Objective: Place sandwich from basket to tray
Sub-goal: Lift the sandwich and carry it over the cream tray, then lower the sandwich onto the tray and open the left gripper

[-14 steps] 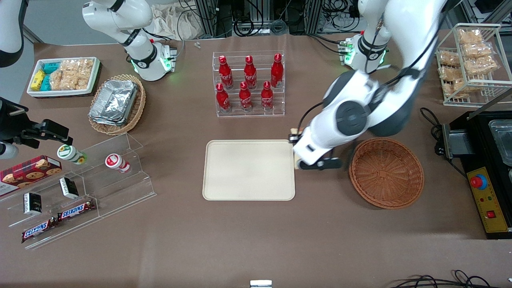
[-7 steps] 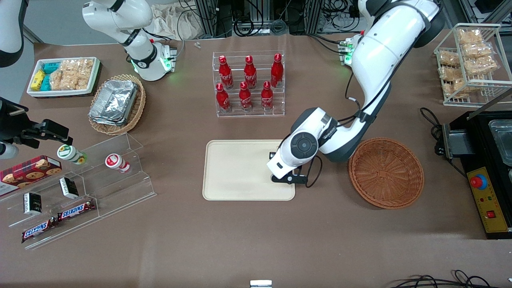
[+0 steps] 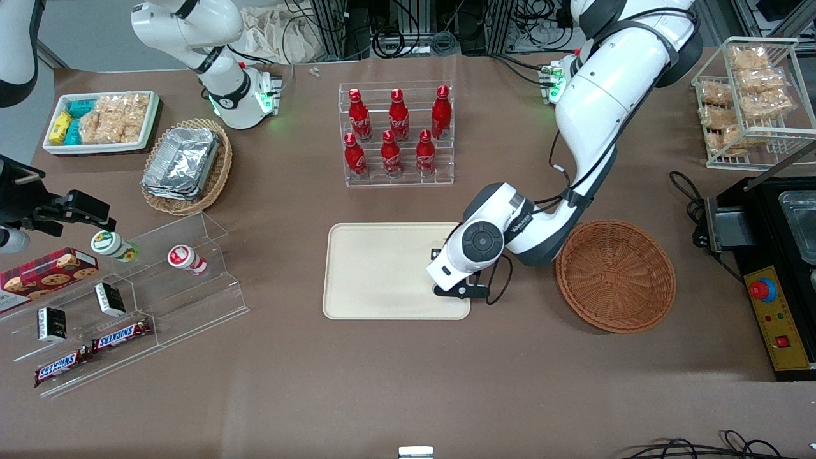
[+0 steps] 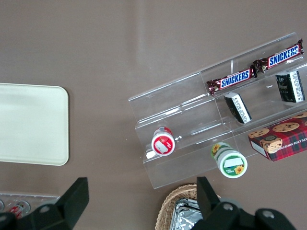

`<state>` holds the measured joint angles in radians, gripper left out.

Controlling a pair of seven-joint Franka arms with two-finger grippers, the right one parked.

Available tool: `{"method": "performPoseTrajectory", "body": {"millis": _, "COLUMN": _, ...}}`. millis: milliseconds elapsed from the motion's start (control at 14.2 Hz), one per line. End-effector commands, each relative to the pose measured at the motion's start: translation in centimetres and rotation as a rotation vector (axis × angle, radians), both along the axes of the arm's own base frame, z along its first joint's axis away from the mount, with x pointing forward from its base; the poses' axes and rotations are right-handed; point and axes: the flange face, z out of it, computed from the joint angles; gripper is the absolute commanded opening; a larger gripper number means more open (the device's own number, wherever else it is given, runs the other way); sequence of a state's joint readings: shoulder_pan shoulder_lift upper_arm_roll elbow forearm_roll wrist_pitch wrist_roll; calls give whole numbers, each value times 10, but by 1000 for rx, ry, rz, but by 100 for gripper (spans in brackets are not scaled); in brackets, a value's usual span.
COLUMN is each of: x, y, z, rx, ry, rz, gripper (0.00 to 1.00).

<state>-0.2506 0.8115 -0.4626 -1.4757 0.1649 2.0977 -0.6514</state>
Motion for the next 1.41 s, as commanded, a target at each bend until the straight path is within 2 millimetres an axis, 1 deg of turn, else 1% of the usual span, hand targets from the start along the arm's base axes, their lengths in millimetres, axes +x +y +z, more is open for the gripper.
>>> {"method": "performPoseTrajectory", "body": {"millis": 0, "x": 1, "y": -9, "z": -2, "rx": 12, "ry": -16, "rz": 27, "gripper": 45}}
{"method": "performPoseTrajectory", "body": {"millis": 70, "x": -1, "y": -11, "z": -4, "rx": 12, "ry": -13, "rz": 23, "gripper": 59}}
{"method": "performPoseTrajectory", "body": {"millis": 141, "x": -2, "y": -12, "z": -5, "rx": 12, "ry": -13, "rz": 21, "gripper": 83}}
{"method": "performPoseTrajectory", "body": {"millis": 211, "x": -2, "y": -12, "z": -7, "rx": 12, "ry": -10, "rz": 22, "gripper": 99}}
{"method": "performPoseTrajectory", "body": {"millis": 352, "x": -1, "y": -11, "z": -6, "rx": 14, "ry": -9, "rz": 23, "gripper": 99}}
{"method": "performPoseTrajectory", "body": {"millis": 492, "x": 1, "y": -11, "z": 3, "rx": 13, "ry": -18, "rz": 24, "gripper": 99}}
{"method": "performPoseTrajectory", "body": {"millis": 562, "x": 5, "y": -10, "z": 11, "rx": 11, "ry": -30, "rz": 30, "gripper": 99}}
{"method": "performPoseTrajectory", "body": {"millis": 703, "x": 12, "y": -2, "z": 49, "rx": 21, "ry": -53, "rz": 44, "gripper": 99}}
{"method": "performPoseTrajectory", "body": {"millis": 773, "x": 19, "y": 5, "z": 79, "rx": 24, "ry": -77, "rz": 64, "gripper": 99}}
{"method": "performPoseTrajectory", "body": {"millis": 844, "x": 26, "y": 17, "z": 102, "rx": 34, "ry": -88, "rz": 85, "gripper": 100}}
{"method": "performPoseTrajectory", "body": {"millis": 914, "x": 30, "y": 28, "z": 134, "rx": 31, "ry": -109, "rz": 109, "gripper": 99}}
{"method": "performPoseTrajectory", "body": {"millis": 984, "x": 34, "y": 42, "z": 162, "rx": 33, "ry": -128, "rz": 130, "gripper": 100}}
{"method": "performPoseTrajectory", "body": {"millis": 1125, "x": 41, "y": 71, "z": 202, "rx": 41, "ry": -159, "rz": 173, "gripper": 100}}
{"method": "performPoseTrajectory", "body": {"millis": 1195, "x": 42, "y": 79, "z": 218, "rx": 45, "ry": -180, "rz": 182, "gripper": 100}}
{"method": "performPoseTrajectory", "body": {"millis": 1266, "x": 44, "y": 93, "z": 236, "rx": 51, "ry": -197, "rz": 202, "gripper": 100}}
{"method": "performPoseTrajectory", "body": {"millis": 1336, "x": 48, "y": 113, "z": 249, "rx": 60, "ry": -201, "rz": 229, "gripper": 100}}
